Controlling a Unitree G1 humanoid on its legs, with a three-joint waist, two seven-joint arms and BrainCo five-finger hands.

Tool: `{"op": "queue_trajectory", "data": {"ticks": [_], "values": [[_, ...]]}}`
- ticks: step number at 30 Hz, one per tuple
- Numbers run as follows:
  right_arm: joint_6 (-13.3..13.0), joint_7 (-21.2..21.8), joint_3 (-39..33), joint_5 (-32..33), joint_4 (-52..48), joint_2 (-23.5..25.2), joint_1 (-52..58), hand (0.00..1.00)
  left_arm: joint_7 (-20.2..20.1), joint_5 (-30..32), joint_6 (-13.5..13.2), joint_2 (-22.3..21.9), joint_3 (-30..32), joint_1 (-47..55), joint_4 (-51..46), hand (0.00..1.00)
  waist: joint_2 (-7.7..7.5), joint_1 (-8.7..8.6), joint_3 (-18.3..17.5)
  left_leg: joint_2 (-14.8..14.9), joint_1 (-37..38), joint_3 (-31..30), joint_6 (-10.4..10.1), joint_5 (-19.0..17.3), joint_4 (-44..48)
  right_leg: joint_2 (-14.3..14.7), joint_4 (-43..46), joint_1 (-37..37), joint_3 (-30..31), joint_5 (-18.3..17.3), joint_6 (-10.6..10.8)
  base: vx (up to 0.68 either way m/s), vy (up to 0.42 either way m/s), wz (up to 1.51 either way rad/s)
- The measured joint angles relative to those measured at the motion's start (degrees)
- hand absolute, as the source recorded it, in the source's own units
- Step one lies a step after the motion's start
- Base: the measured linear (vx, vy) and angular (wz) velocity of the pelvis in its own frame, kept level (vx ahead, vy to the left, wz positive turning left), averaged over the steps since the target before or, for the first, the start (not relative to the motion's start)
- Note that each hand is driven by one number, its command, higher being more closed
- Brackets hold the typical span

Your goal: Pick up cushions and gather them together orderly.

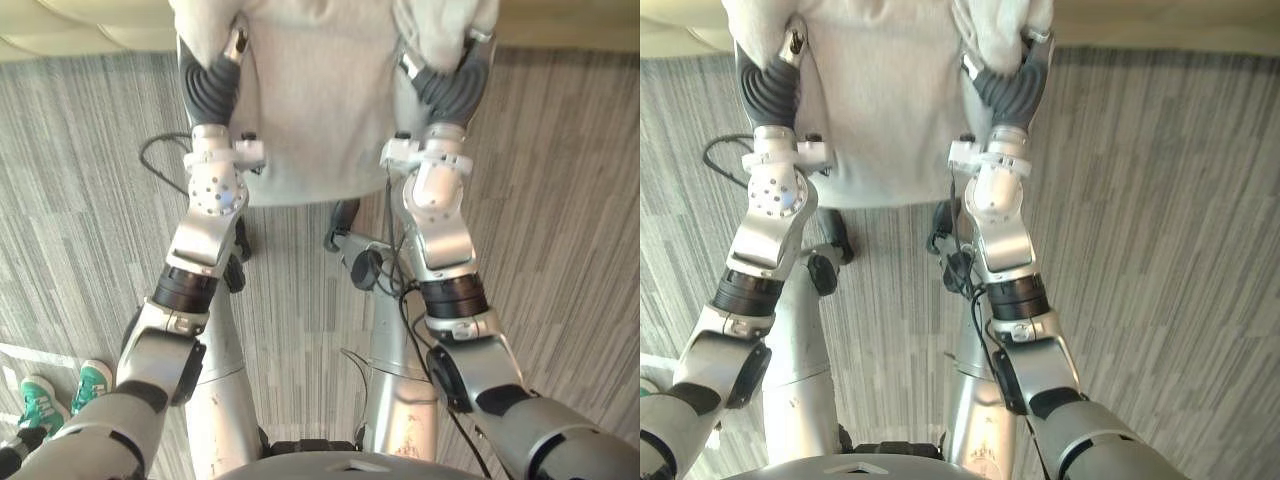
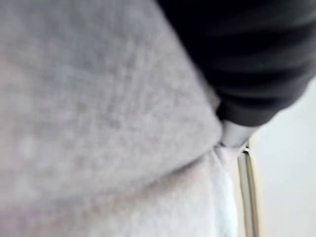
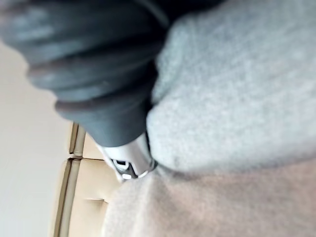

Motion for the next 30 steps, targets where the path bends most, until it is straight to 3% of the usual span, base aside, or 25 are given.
{"op": "queue_trajectory", "data": {"ticks": [2,4,7,13,18,24,30], "values": [[-0.8,2.3,0.0,2.1,-1.6,0.2,4.2,1.00,-1.5,0.1,0.0,-0.9,-0.4,3.0,-3.1,1.00,-0.03,0.01,-0.1,-0.5,5.9,0.5,-0.1,0.0,-2.6,0.1,-2.8,5.9,-0.2,0.2,0.6,-0.01,-0.002,0.06],[-2.5,4.2,0.6,3.0,-3.1,1.1,9.5,1.00,-2.9,0.3,-0.2,-1.2,-0.5,6.7,-5.5,1.00,-0.20,-0.25,-3.3,-0.9,9.2,0.8,0.0,0.1,-5.0,0.3,-5.3,9.2,-0.5,0.1,1.3,0.01,0.007,0.06],[-4.0,6.3,2.0,4.9,-4.6,2.4,16.7,1.00,-4.8,1.0,-0.6,-1.9,-0.9,12.8,-7.3,1.00,-0.23,-0.26,-3.5,-1.7,19.5,1.6,-0.3,0.1,-8.1,0.3,-8.3,19.3,-0.6,0.2,2.0,0.06,0.017,0.05],[-4.0,11.0,4.0,6.8,-6.8,4.0,31.8,1.00,-8.2,0.4,-1.2,-5.0,-2.6,29.2,-9.9,1.00,-0.89,0.17,-6.6,-2.4,37.8,2.8,-0.5,-1.2,-14.3,1.4,-16.3,38.2,-1.3,0.2,3.9,0.10,0.025,0.04],[-3.8,15.4,6.4,6.5,-8.3,5.5,44.5,1.00,-12.2,-0.2,-2.2,-5.4,-2.5,43.2,-10.2,1.00,-2.04,0.55,-16.9,-2.9,50.1,5.2,-0.7,-0.5,-24.0,3.6,-28.5,50.3,-0.7,3.2,5.1,0.15,0.042,-0.13],[-3.0,19.9,3.8,6.5,-1.5,6.8,47.1,1.00,-16.4,-0.2,-2.2,-7.8,-1.4,48.8,-5.6,1.00,-2.42,0.06,-20.8,-6.2,58.8,6.2,-0.5,4.4,-35.9,4.3,-40.2,58.8,-0.7,8.3,5.9,0.11,0.011,0.03],[-1.9,21.3,3.5,6.5,0.9,7.1,49.4,1.00,-18.4,-0.2,-2.0,-8.7,-0.4,52.0,-3.3,1.00,-2.60,0.11,-22.4,-8.0,62.8,6.2,-0.1,6.1,-41.1,4.4,-46.3,63.4,-0.5,11.1,6.1,0.04,0.042,0.05]]}}
